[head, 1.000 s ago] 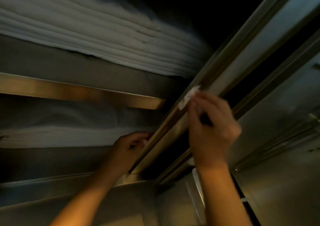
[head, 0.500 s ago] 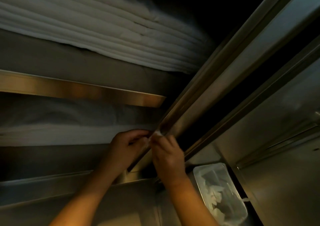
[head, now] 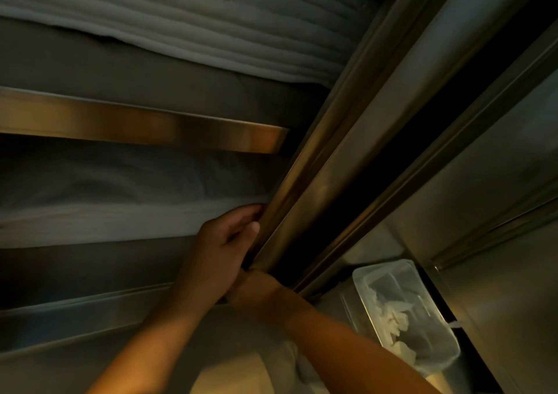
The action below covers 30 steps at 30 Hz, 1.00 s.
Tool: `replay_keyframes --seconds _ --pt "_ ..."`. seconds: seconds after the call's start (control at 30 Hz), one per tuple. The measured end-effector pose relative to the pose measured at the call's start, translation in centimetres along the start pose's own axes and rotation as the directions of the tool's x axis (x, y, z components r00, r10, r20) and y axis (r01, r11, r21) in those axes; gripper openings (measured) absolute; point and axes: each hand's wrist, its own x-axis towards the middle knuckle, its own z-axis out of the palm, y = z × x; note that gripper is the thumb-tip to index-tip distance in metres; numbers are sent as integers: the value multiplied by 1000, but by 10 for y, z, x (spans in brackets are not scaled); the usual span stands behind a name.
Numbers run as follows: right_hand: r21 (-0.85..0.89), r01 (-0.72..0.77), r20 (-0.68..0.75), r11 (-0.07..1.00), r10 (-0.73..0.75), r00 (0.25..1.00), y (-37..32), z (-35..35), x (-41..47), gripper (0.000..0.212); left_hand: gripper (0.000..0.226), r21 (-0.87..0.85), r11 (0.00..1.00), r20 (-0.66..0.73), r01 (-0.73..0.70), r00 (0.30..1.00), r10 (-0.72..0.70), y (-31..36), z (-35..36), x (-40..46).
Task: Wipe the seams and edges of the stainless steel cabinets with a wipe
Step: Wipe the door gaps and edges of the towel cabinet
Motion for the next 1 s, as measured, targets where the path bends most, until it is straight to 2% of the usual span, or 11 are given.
replay_keyframes --seconds 0.1,0.23,0.3,0.4,0.5,0.6,0.7,0.77,0.83,0.93,1.0 --pt "-90 68 -13 994 -69 998 4 -12 -10 28 39 7 1000 33 2 999 -3 3 -3 -3" --pt "-196 108 -211 975 -149 966 28 -52 -30 26 38 4 1000 32 27 999 -27 5 -7 0" --pt "-172 94 -325 981 -146 934 44 -96 -53 29 37 33 999 16 41 999 -41 6 -8 3" --pt "-322 67 -368 944 -190 910 72 -178 -95 18 43 147 989 9 24 1000 -25 17 -8 7" --pt "-385 -15 -443 923 -171 880 99 -260 -136 14 45 238 971 -33 -2 999 10 40 -7 5" --pt "-298 -105 -547 949 -80 833 128 -315 -166 20 41 483 871 -26 -92 993 119 70 -4 -7" --pt "-289 -166 -600 943 -43 799 149 -351 -185 21 45 636 762 54 -126 991 120 108 -3 -23" --pt "-319 -193 -616 928 -48 786 156 -377 -196 20 44 678 718 84 -160 987 140 133 -3 -27" --pt "-341 -240 -644 909 -40 764 162 -402 -207 21 41 670 707 78 -227 968 237 155 -6 -24" --pt "-355 -307 -695 883 -30 718 174 -440 -224 20 36 618 686 124 -385 909 398 189 -4 -12" --pt "-368 -336 -727 867 -43 685 183 -465 -236 18 40 622 604 208 -499 848 487 214 2 -5"
